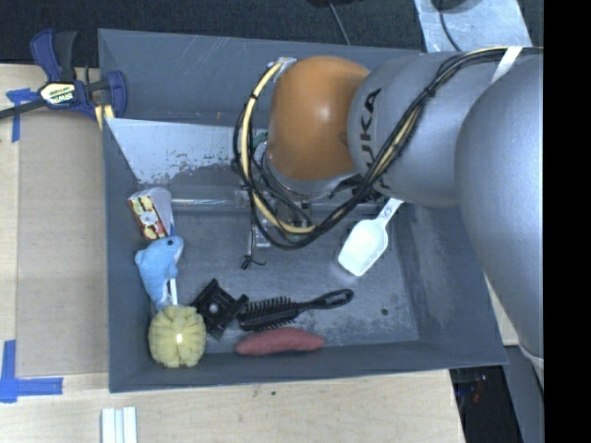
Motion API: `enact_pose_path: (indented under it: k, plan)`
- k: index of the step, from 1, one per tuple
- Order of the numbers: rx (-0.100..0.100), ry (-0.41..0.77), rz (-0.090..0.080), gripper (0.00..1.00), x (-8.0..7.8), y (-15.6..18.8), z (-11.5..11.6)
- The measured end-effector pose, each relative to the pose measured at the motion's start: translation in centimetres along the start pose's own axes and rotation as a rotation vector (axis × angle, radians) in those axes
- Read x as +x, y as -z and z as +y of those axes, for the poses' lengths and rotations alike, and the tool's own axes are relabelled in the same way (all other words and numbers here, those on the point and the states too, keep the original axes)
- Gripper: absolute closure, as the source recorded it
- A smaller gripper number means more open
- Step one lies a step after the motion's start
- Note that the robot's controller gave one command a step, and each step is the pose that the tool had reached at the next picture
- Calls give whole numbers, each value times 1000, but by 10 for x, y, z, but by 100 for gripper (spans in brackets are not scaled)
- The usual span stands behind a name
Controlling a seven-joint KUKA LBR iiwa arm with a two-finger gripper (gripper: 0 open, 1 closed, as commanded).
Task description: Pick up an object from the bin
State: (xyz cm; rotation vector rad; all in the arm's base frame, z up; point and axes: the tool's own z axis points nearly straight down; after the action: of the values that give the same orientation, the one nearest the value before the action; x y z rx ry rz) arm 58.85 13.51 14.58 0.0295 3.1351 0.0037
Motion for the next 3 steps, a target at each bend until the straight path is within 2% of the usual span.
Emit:
enact_pose_path:
  k: [1, 2, 3]
  plan:
    - [0, 170, 0, 0, 53, -48, -5]
    - [-1, 94, -7, 0, 47, -46, -13]
    - [3, 98, -1, 0, 38, -49, -5]
